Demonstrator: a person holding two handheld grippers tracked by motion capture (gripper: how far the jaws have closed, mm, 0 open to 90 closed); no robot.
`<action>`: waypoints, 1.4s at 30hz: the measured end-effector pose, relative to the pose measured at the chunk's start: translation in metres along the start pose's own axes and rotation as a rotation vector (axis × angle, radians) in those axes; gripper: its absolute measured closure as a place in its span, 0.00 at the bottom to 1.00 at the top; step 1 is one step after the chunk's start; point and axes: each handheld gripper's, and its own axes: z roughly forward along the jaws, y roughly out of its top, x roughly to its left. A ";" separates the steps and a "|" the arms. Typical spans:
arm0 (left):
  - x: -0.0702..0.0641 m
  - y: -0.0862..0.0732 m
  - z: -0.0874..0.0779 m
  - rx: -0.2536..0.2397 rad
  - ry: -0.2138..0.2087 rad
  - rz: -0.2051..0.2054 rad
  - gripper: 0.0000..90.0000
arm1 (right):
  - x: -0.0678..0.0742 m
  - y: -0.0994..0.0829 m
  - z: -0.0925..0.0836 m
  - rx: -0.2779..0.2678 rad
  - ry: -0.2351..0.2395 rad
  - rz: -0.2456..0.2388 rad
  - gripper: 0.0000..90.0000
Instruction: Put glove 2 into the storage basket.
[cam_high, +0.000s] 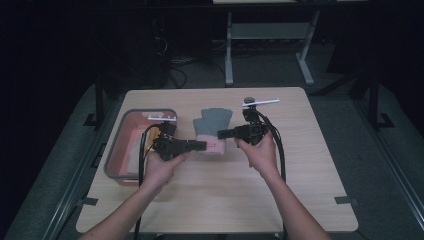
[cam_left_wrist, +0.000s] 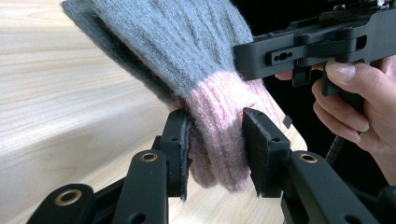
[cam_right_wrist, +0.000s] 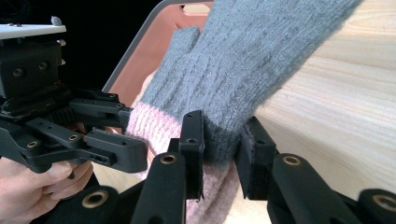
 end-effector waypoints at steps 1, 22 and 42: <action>0.000 0.000 -0.001 0.000 0.000 0.001 0.70 | 0.001 0.001 0.001 0.001 0.002 -0.003 0.82; 0.009 0.002 -0.026 -0.021 0.022 -0.006 0.70 | 0.017 0.013 0.019 0.019 0.028 -0.024 0.82; 0.020 0.003 -0.050 -0.047 0.047 -0.012 0.70 | 0.033 0.027 0.038 0.031 0.050 -0.037 0.81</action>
